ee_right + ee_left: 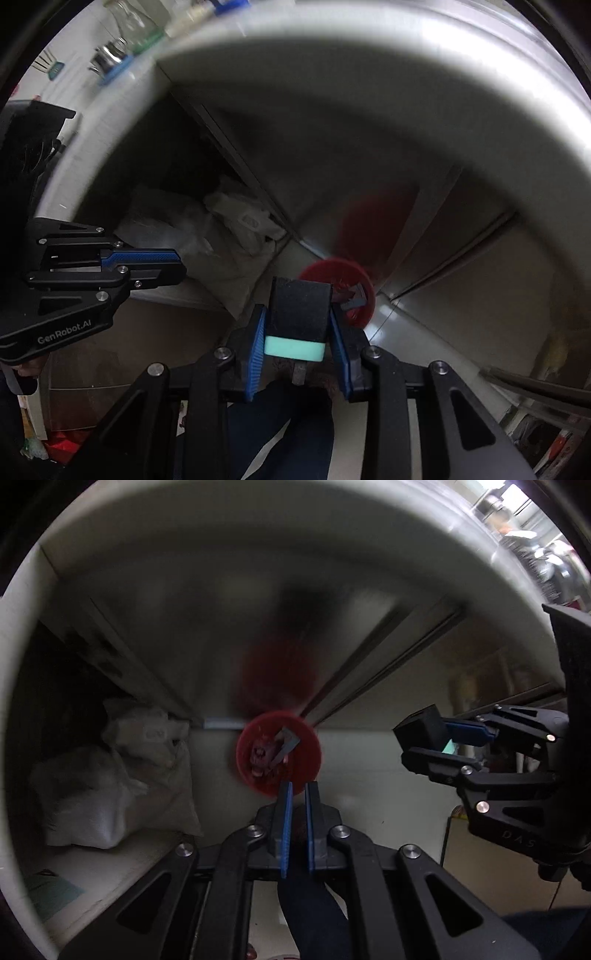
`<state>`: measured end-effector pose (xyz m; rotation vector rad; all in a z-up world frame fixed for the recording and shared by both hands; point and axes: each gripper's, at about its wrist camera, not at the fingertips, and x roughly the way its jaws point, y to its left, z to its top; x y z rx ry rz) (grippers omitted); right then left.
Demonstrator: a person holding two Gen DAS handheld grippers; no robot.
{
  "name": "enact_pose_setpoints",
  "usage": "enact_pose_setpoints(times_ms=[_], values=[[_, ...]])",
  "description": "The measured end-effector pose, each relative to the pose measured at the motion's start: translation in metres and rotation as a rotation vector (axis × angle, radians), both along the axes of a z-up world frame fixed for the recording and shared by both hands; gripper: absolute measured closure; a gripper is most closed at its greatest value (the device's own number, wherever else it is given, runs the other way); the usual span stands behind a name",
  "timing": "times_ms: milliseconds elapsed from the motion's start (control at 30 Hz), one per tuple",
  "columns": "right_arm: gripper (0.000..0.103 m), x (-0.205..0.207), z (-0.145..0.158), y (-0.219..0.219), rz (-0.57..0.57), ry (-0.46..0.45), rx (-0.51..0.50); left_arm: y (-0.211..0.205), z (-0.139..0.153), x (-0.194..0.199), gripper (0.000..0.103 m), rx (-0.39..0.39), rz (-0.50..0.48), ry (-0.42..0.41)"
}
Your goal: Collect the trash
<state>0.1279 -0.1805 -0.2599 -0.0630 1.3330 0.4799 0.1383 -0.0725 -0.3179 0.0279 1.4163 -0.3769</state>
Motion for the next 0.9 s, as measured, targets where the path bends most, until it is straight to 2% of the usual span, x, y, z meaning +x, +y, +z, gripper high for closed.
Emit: enact_pose_setpoints(times_ms=[100,267,400,433,500,533,667,767,900], values=[[0.073,0.009,-0.058,0.003,0.000,0.046,-0.010,0.000,-0.058,0.006,0.099,-0.020,0.004,0.046],[0.073,0.024,-0.147,0.011,0.007,0.067,-0.013,-0.002,-0.147,0.017,0.099,0.007,-0.006,0.071],[0.073,0.035,-0.198,0.023,0.015,0.079,-0.026,-0.001,-0.196,0.024,0.099,0.022,-0.022,0.091],[0.073,0.036,-0.205,0.021,0.015,0.078,-0.029,0.001,-0.201,0.026,0.098,0.026,-0.019,0.091],[0.073,0.040,-0.214,0.026,0.009,0.077,-0.030,0.007,-0.210,0.030,0.084,0.024,-0.001,0.090],[0.073,0.038,-0.216,0.021,0.003,0.079,-0.030,0.010,-0.213,0.032,0.080,0.019,0.011,0.089],[0.073,0.039,-0.222,0.021,0.000,0.094,-0.028,0.020,-0.219,0.037,0.075,-0.003,0.063,0.100],[0.073,0.034,-0.222,0.012,0.015,0.093,-0.039,0.020,-0.222,0.039,0.073,0.008,0.054,0.091],[0.073,0.034,-0.224,0.015,0.041,0.084,-0.047,0.021,-0.225,0.040,0.059,0.009,0.044,0.091]])
